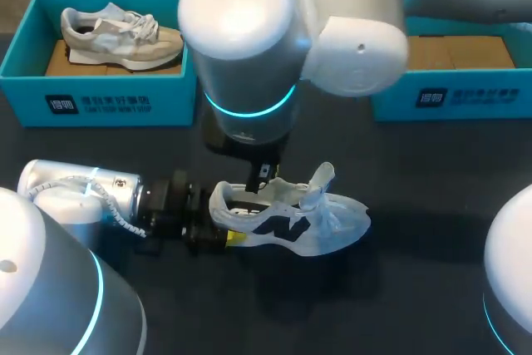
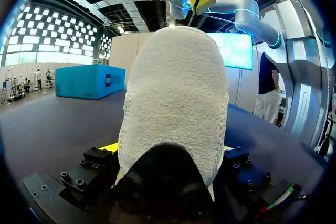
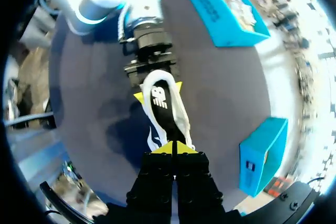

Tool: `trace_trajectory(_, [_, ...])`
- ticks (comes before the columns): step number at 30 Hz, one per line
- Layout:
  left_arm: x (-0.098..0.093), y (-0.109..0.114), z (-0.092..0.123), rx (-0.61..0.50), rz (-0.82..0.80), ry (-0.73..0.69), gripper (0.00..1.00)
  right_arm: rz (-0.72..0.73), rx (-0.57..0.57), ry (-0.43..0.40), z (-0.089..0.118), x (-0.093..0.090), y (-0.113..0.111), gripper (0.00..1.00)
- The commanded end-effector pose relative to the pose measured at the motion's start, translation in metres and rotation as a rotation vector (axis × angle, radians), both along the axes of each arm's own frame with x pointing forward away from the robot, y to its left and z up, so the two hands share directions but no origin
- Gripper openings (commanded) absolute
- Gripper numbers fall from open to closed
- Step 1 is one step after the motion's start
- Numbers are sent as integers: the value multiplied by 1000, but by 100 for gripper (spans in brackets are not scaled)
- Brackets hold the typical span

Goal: Take the shoe out of the shoebox, open the shoe tongue, remove and reinsert the insole, then place the shoe into the shoebox

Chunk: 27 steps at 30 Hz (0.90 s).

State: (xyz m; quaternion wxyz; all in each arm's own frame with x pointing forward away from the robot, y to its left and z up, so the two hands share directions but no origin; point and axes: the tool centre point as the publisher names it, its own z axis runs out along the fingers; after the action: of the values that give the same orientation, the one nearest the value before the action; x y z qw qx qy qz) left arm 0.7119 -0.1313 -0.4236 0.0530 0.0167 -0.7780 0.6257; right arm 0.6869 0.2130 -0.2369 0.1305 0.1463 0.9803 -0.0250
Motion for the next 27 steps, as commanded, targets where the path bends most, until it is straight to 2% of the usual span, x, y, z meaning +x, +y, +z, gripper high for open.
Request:
trace_trajectory(1, [3, 0, -3, 1, -1, 1, 0, 30, -16, 107, -10, 12, 2, 0])
trace_trajectory(14, [3, 0, -3, 1, -1, 1, 0, 29, -15, 101, -12, 12, 3, 0])
trace_trajectory(20, [3, 0, -3, 1, -1, 1, 0, 48, -31, 81, -37, 10, 9, 0])
trace_trajectory(27, [3, 0, -3, 1, -1, 1, 0, 65, -35, 124, -61, 18, 13, 0])
